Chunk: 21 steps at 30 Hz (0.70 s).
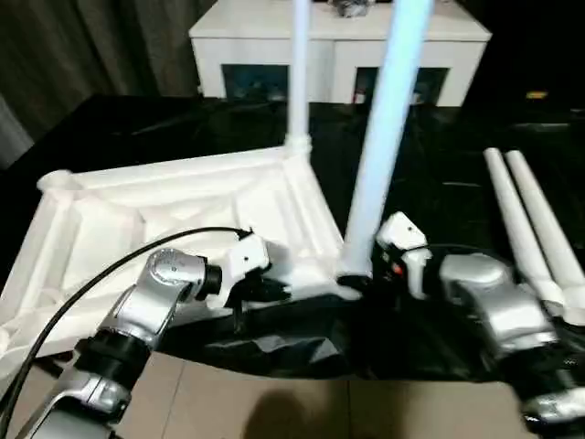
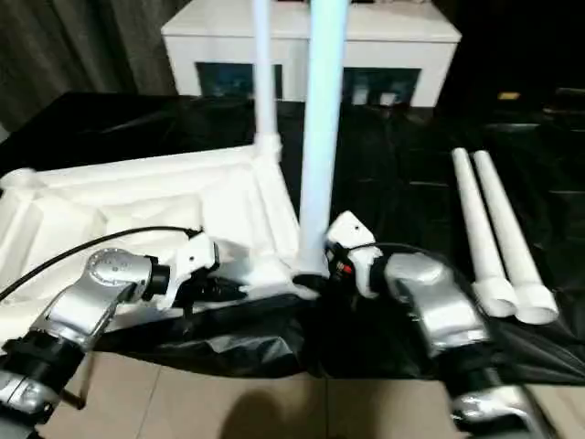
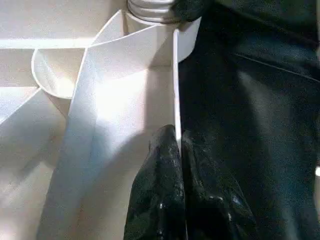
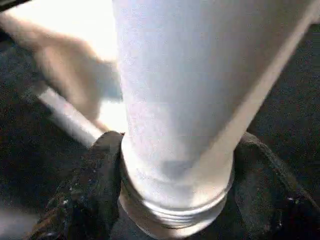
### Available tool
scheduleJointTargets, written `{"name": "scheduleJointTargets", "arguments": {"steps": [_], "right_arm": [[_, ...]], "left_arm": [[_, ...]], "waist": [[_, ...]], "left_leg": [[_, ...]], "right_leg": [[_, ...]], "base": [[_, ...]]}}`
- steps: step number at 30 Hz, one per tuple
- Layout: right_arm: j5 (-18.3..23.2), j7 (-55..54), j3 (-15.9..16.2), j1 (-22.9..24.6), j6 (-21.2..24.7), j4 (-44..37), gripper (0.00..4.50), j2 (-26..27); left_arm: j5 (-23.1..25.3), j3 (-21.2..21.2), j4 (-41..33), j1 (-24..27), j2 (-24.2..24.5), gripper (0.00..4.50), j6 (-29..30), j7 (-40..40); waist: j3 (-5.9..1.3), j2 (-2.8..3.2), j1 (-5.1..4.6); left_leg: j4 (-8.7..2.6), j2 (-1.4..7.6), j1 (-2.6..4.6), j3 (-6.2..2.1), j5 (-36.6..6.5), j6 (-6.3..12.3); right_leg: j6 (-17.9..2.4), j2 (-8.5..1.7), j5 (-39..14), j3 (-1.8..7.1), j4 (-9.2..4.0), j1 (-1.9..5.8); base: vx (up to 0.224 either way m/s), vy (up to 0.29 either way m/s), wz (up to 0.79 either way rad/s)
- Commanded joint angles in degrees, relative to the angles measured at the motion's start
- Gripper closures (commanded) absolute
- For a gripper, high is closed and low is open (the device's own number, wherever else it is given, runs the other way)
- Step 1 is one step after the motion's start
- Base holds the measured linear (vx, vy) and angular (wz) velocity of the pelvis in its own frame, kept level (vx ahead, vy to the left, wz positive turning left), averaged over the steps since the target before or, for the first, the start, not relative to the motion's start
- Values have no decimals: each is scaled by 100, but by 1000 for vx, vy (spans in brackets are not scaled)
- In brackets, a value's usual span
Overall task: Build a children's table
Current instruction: Rotate leg to tighten
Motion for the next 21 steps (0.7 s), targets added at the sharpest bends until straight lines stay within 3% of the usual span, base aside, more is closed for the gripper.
{"name": "scheduleJointTargets", "arguments": {"steps": [1,3,4,6,7,9,12,14,16,19,21], "right_arm": [[55,-445,-43,-67,217,234,178,172],[-45,-1608,-307,-174,501,462,178,792],[-94,-1929,-361,-208,559,528,178,954],[-175,-2276,-397,-247,594,614,178,1117],[-236,-2889,-527,-318,625,781,179,1386],[-236,-3188,-616,-354,637,866,180,1519],[-246,-3799,-770,-536,587,1162,180,1851],[-225,-3846,-799,-639,462,1223,180,2010],[-174,-3802,-833,-646,406,1193,124,2050],[-182,-3813,-889,-601,323,951,105,2001],[-244,-3922,-913,-599,277,930,76,1928]], "left_arm": [[-3,-87,9,-103,-194,450,-86,137],[4,13,358,-345,-647,450,45,706],[55,4,458,-420,-756,450,78,880],[138,-22,578,-507,-867,450,124,1086],[240,8,798,-658,-1080,450,239,1551],[280,38,911,-733,-1187,450,287,1795],[407,116,1274,-941,-1489,450,254,2411],[463,103,1385,-1004,-1602,450,65,2537],[473,81,1390,-1009,-1617,450,-2,2509],[501,-55,1309,-944,-1547,450,-296,2168],[489,-80,1302,-925,-1517,450,-381,2073]], "waist": [[-352,-45,-13],[-334,-42,-33],[-332,-49,-48],[-333,-50,-57],[-319,-32,-78],[-314,-17,-98],[-322,-29,-134],[-318,-14,-136],[-332,-15,-147],[-349,-21,-147],[-360,-23,-144]], "left_leg": [[-462,103,25,-19,-1499,126],[-468,94,55,-13,-1605,86],[-475,77,49,-27,-1656,43],[-480,72,64,-36,-1761,42],[-481,62,64,-41,-1858,38],[-471,44,120,-50,-2026,12],[-497,47,138,-60,-2113,55],[-515,53,134,-69,-2167,74],[-540,68,102,-89,-2174,102],[-564,82,35,-81,-1931,166],[-559,90,38,-68,-1815,176]], "right_leg": [[-949,-172,-2393,189,-459,327],[-844,-158,-2599,194,-501,271],[-782,-167,-2700,184,-512,297],[-676,-159,-2852,171,-541,283],[-615,-160,-3002,162,-563,271],[-495,-156,-3314,126,-628,234],[-454,-143,-3264,86,-680,246],[-454,-145,-3190,80,-690,249],[-471,-162,-3040,82,-673,288],[-651,-174,-2505,124,-603,338],[-731,-178,-2341,139,-580,339]], "base": [[0,0,0],[0,0,0],[0,0,0],[0,0,0],[0,0,0],[0,0,0],[0,0,0],[0,0,0],[0,0,0],[0,0,0],[0,0,0]]}}
